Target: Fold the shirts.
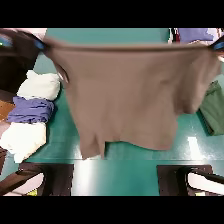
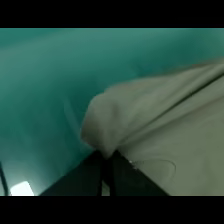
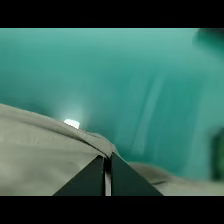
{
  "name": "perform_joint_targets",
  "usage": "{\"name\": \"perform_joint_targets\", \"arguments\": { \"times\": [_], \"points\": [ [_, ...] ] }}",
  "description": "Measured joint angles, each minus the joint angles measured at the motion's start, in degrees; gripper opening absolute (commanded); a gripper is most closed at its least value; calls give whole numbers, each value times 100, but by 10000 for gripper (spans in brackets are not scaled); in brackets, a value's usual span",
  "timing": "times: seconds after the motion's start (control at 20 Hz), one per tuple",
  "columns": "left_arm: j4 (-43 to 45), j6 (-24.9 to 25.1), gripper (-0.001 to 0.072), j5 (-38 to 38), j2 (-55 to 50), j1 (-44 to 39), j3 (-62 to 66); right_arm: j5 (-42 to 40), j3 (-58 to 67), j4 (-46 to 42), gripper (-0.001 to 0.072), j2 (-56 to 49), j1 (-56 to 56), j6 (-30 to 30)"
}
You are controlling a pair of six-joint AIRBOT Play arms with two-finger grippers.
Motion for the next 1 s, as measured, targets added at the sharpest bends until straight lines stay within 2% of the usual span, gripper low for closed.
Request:
{"name": "perform_joint_targets", "arguments": {
  "times": [0.15, 0.35, 0.4, 0.45, 0.5, 0.55, 0.65, 0.85, 1.0],
  "points": [
    [2, 0, 28, 92, -964, 4, -459, -376, -417, 55, 15, -918, 203, -68],
    [-28, 2, 33, 715, -1969, 4, -671, -1167, -669, 101, 16, -1808, 308, -79],
    [-33, 0, 231, 866, -2120, 4, -695, -1305, -695, 103, 24, -1945, 321, -72],
    [-39, -7, 525, 1032, -2218, 4, -702, -1467, -713, 116, 166, -2044, 323, -63],
    [-31, -22, 622, 1139, -2286, 7, -702, -1596, -723, 116, 397, -2111, 321, -59],
    [-22, -66, 624, 1235, -2354, 7, -686, -1683, -721, 111, 416, -2170, 306, -57],
    [17, -107, 623, 1250, -2409, 7, -527, -1698, -608, 144, 410, -2227, 251, -42],
    [251, -262, 622, 575, -2282, 232, -151, -1016, -470, 166, 407, -2070, 28, -68],
    [302, -356, 623, 122, -1943, 555, -396, -629, -1086, 179, 406, -1519, -162, -162]
  ]
}}
